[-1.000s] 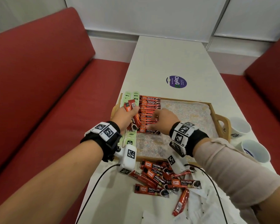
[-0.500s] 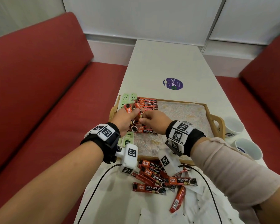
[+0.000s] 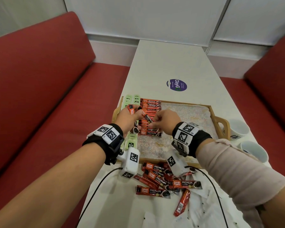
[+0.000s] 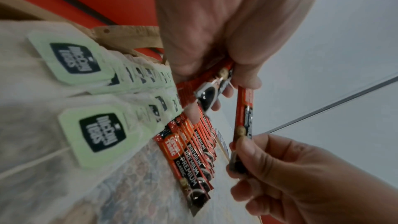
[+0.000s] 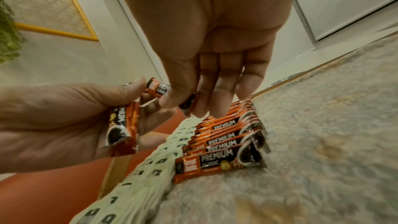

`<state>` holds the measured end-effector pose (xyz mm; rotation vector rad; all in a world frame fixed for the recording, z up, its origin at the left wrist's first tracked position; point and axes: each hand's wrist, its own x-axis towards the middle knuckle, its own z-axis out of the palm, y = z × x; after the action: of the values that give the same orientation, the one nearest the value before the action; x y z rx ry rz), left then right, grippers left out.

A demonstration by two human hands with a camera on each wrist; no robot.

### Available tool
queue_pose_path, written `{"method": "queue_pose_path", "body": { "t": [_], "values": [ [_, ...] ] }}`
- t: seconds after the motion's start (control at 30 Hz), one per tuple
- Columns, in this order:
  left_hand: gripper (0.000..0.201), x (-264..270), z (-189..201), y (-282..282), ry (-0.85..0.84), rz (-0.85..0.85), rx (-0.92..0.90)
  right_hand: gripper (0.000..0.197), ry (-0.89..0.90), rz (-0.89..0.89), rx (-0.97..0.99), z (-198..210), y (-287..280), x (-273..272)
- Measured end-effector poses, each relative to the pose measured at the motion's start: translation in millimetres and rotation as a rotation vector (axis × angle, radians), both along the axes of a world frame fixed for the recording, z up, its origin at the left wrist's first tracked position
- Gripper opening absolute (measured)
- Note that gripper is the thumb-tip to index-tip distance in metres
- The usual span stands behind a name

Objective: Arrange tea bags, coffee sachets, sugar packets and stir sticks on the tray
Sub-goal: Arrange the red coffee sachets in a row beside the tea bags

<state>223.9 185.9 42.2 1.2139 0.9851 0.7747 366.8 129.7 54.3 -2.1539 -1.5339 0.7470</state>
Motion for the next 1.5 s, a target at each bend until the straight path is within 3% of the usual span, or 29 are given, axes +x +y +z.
{"method": "queue_pose_path", "body": {
  "t": [0.13, 0.3, 0.43, 0.8, 0.93, 1.07, 1.3, 1.5],
  "values": [
    [0.006, -4.0, -2.8, 8.8, 0.034, 0.064, 0.007, 0.007, -0.115, -0.012, -0.097, -3.7, -0.2, 11.3],
    [0.012, -7.8, -6.2, 15.0, 0.042, 0.089, -0.014, 0.014, -0.232, 0.05, -0.259, -10.7, -1.5, 10.8],
    [0.003, -9.1, -8.4, 16.1, 0.034, 0.104, -0.034, 0.015, -0.355, 0.101, -0.33, -15.8, 1.4, 4.4],
    [0.001, -11.7, -14.4, 18.2, 0.053, 0.075, -0.046, 0.021, -0.454, 0.124, -0.336, -17.0, 8.8, -0.4],
    [0.004, -12.1, -14.8, 17.5, 0.063, 0.068, -0.043, 0.014, -0.461, 0.138, -0.332, -15.9, 8.5, -1.4],
    [0.018, -11.1, -14.7, 16.0, 0.116, 0.067, -0.02, 0.016, -0.405, 0.152, -0.3, -8.2, 2.5, -2.4],
    [0.017, -9.8, -5.4, 6.7, 0.087, 0.024, 0.012, 0.033, -0.147, 0.144, -0.072, 1.9, 0.5, -15.1],
    [0.013, -4.1, 7.9, -8.8, 0.018, 0.026, 0.015, 0.019, -0.056, 0.229, -0.019, 6.2, -1.1, -27.0]
  ]
}}
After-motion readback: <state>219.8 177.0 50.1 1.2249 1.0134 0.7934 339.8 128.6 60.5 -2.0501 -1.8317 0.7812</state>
